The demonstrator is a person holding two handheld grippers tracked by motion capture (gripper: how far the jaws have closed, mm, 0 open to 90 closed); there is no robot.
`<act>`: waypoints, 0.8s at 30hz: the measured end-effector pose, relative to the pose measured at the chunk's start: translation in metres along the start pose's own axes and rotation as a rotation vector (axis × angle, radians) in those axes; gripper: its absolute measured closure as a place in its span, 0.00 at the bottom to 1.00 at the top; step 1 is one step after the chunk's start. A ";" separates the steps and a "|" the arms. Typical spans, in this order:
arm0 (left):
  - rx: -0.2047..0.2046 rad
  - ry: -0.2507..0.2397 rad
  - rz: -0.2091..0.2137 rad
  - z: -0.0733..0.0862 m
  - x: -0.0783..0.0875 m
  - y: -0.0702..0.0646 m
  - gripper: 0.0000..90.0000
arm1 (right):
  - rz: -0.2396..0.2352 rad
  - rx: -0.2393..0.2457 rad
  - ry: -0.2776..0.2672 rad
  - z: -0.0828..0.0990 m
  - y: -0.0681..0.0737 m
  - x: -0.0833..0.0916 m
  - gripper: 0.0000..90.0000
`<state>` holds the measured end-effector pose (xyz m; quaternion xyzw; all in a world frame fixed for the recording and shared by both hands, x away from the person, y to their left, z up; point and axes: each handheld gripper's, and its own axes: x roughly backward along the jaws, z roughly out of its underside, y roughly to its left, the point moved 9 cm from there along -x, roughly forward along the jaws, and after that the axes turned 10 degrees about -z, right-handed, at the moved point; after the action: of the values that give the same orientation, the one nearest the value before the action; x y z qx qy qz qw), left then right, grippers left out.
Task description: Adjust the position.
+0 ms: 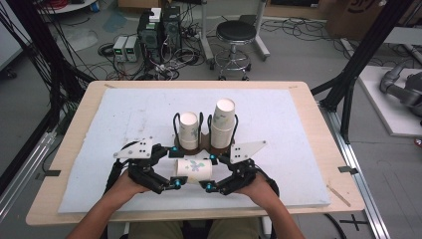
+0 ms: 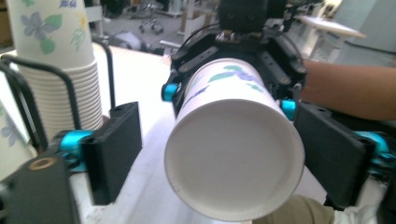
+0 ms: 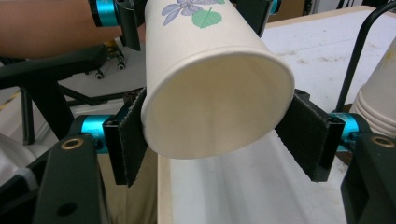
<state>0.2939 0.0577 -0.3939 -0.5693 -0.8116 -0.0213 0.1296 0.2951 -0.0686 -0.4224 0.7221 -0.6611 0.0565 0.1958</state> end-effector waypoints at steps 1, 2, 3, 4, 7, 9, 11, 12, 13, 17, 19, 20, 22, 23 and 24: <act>-0.002 0.005 -0.003 0.000 0.000 0.000 0.18 | 0.005 0.002 0.007 0.000 0.000 0.001 0.33; -0.002 0.005 -0.003 0.000 0.000 0.000 0.18 | 0.008 0.001 0.014 0.000 0.000 0.001 0.33; -0.005 0.014 -0.008 0.001 0.001 0.000 0.17 | 0.007 -0.003 0.020 -0.001 0.000 0.002 0.33; -0.011 0.026 -0.011 0.002 0.001 0.000 0.17 | 0.007 -0.003 0.020 -0.001 0.000 0.002 0.33; -0.036 0.063 -0.032 0.002 0.004 0.000 0.17 | 0.037 -0.001 0.061 -0.003 -0.004 0.006 0.33; -0.041 0.070 -0.039 0.001 0.005 0.001 0.17 | 0.048 -0.002 0.097 -0.004 -0.005 0.007 0.33; -0.052 0.099 -0.053 0.001 0.007 0.003 0.17 | 0.062 -0.001 0.138 -0.005 -0.006 0.009 0.33; -0.052 0.099 -0.053 0.001 0.007 0.003 0.17 | 0.062 -0.001 0.138 -0.005 -0.006 0.009 0.33; -0.063 0.118 -0.064 0.001 0.008 0.004 0.17 | 0.071 0.013 0.182 -0.006 -0.008 0.009 0.33; -0.085 0.173 -0.070 0.002 0.008 0.004 0.17 | 0.078 0.029 0.265 -0.009 -0.009 0.008 0.33; -0.091 0.192 -0.074 0.003 0.007 0.004 0.17 | 0.081 0.040 0.300 -0.012 -0.010 0.008 0.33; -0.091 0.192 -0.074 0.003 0.007 0.004 0.17 | 0.081 0.040 0.300 -0.012 -0.010 0.008 0.33; -0.094 0.203 -0.073 0.003 0.006 0.003 0.18 | 0.083 0.051 0.351 -0.016 -0.011 0.006 0.33; -0.102 0.218 -0.078 0.003 0.005 0.004 0.18 | 0.085 0.055 0.368 -0.017 -0.011 0.005 0.33; -0.102 0.218 -0.078 0.003 0.005 0.004 0.18 | 0.085 0.055 0.368 -0.017 -0.011 0.005 0.33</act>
<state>0.2949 0.0646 -0.3964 -0.5376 -0.8120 -0.1292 0.1871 0.3098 -0.0672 -0.4077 0.6760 -0.6423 0.2141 0.2909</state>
